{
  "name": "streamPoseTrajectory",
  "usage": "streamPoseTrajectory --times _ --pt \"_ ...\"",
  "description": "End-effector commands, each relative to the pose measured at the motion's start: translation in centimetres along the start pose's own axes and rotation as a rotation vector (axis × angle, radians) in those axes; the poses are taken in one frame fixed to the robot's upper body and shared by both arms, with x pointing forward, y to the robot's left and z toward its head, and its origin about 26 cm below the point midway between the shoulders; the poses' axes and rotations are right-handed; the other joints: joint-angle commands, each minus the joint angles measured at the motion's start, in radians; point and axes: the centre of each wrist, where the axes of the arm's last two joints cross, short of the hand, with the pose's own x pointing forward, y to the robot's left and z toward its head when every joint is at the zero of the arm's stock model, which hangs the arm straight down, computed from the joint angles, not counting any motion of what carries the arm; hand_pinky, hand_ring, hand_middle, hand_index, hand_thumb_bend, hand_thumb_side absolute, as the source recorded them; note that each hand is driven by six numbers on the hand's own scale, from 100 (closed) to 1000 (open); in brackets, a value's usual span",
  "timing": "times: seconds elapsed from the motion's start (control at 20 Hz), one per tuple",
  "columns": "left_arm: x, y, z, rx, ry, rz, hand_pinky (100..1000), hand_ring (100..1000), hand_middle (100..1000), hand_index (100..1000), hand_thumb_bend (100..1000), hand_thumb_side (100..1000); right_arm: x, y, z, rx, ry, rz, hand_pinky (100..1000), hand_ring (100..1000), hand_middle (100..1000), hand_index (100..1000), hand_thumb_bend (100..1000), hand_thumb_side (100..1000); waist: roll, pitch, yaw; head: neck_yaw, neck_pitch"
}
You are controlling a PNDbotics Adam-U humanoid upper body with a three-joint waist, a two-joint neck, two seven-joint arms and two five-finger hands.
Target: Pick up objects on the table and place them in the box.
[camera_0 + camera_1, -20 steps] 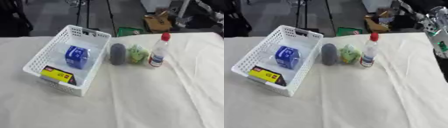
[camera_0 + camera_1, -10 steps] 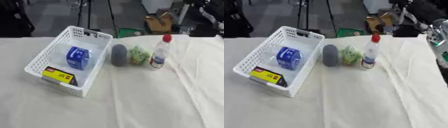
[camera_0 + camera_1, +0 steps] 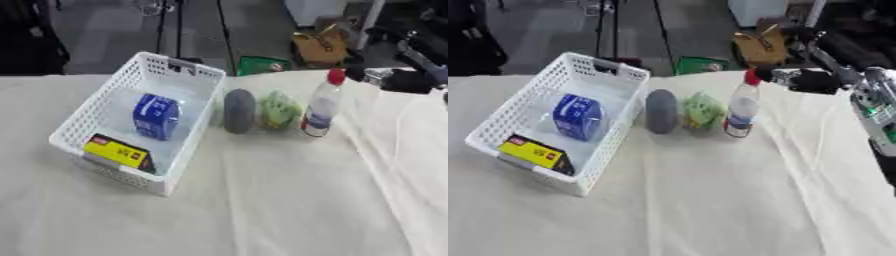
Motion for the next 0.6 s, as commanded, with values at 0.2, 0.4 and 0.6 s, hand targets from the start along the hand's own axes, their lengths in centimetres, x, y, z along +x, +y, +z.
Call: streamPoseTrajectory --times 0.2,0.4,0.6 --pt "0.4 -0.2 -0.9 -0.027 -0.03 -0.001 713 678 769 739 100 683 -0.5 -0.6 0.2 0.007 0.006 -0.092 965 1000 808 1000 721 1000 -0.002 -0.014 0.001 -0.002 -0.012" --pt "0.4 -0.3 -0.9 -0.028 -0.029 -0.001 714 678 769 739 100 682 -0.2 -0.2 0.3 0.0 -0.02 -0.127 980 1000 809 1000 744 1000 -0.003 -0.01 0.001 -0.002 -0.014" --pt "0.4 -0.3 -0.9 -0.029 -0.027 -0.001 714 679 769 739 100 682 -0.2 0.4 0.5 0.013 -0.054 -0.159 996 1000 811 1000 750 1000 -0.003 -0.007 0.002 -0.003 -0.016"
